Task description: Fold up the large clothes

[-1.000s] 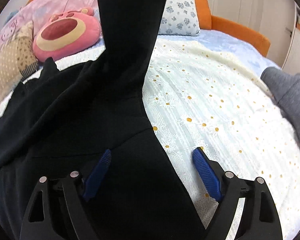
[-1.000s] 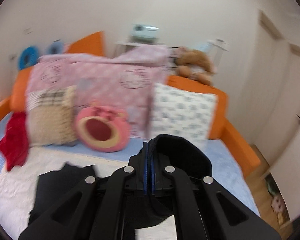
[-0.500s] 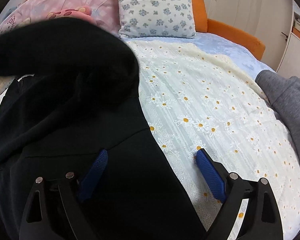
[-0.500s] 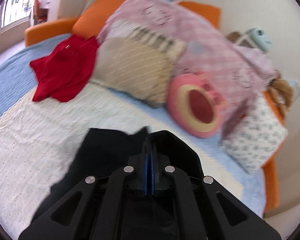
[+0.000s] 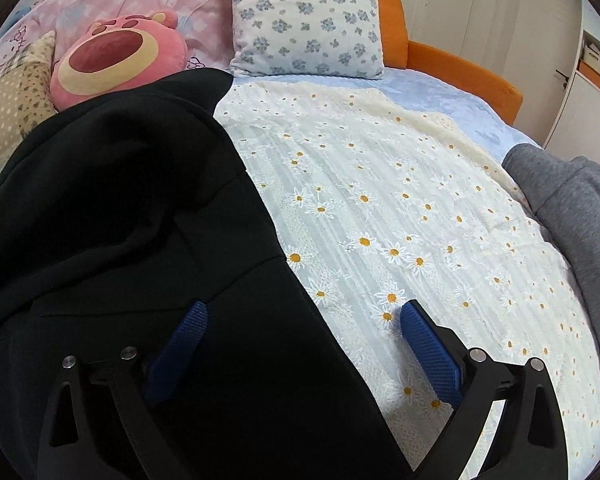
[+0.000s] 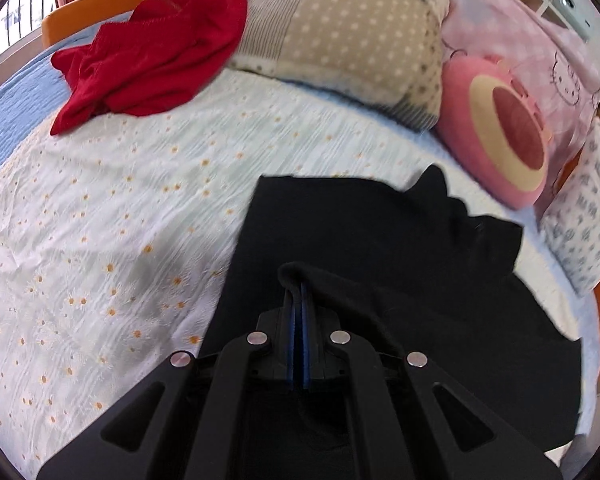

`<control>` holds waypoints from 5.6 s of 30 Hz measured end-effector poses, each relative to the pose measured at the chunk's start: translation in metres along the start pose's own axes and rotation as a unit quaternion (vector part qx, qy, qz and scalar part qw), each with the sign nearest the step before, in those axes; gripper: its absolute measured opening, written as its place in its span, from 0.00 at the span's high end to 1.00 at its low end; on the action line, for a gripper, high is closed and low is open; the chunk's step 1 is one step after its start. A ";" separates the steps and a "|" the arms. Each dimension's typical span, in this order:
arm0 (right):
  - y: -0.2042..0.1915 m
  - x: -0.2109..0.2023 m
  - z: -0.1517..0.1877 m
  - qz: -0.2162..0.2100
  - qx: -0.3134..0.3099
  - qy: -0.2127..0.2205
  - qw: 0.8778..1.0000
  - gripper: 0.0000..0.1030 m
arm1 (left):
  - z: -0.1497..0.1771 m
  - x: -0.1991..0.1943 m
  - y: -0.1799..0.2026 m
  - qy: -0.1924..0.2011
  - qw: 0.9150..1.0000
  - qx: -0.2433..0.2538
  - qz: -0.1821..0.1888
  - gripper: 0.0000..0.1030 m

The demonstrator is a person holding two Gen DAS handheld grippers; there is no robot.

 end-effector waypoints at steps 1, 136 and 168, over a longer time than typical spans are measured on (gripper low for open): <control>-0.004 0.003 0.004 0.003 0.002 -0.001 1.000 0.97 | 0.000 0.000 0.000 0.000 1.000 -0.001 0.001 0.05; 0.339 -0.078 0.262 0.050 0.255 0.049 0.964 0.82 | 0.049 -0.124 -0.395 0.002 0.970 -0.179 -0.163 0.03; 0.261 -0.356 0.413 -0.089 0.281 -0.021 0.955 0.20 | 0.232 -0.401 -0.314 -0.131 0.952 -0.278 -0.005 0.03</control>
Point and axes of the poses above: each gripper's, at about its wrist camera, not at the fingertips, and x roughly the way its jaws point, y to its right, z to its underside, the point moved 4 cm from there along x, roughly the way its jaws point, and after that the axes turned 13 degrees about y, right-handed, at the moved point
